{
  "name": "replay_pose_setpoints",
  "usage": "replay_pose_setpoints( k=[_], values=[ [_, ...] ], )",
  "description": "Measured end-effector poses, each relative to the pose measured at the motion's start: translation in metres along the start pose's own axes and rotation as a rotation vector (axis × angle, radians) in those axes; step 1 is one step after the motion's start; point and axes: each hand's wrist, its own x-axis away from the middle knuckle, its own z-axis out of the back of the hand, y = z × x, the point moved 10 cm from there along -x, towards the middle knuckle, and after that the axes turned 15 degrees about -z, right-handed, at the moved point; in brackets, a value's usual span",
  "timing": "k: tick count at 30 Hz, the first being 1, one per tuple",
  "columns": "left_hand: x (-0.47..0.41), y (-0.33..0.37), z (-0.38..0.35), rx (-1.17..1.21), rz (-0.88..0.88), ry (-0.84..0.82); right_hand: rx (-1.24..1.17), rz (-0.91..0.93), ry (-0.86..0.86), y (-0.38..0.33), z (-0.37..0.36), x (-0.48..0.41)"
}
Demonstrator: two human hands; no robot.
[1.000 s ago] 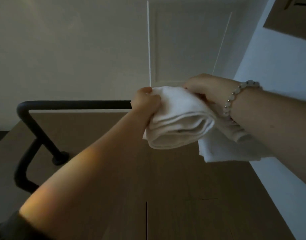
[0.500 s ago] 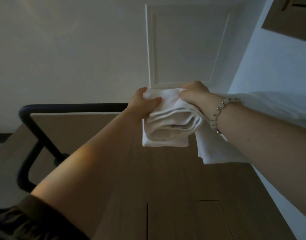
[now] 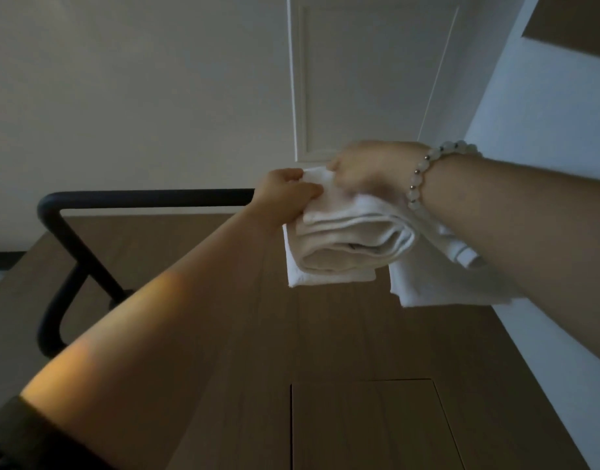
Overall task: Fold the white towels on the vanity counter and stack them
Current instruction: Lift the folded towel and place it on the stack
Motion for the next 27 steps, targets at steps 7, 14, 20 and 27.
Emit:
replay_pose_setpoints(
  k=[7,14,20,27],
  values=[
    [0.032,-0.060,0.062,0.017,0.077,0.367,-0.021,0.088,-0.113,-0.005,-0.017,0.005],
    [0.083,-0.146,-0.015,0.258,0.406,-0.038,-0.104,0.098,-0.134,-0.005,-0.018,0.003],
    [0.071,-0.131,-0.023,0.422,0.175,0.068,-0.121,0.105,-0.163,-0.004,-0.022,0.003],
    [0.094,-0.058,-0.020,0.543,-0.081,-0.139,-0.150,0.077,-0.096,-0.004,-0.026,-0.003]
  ],
)
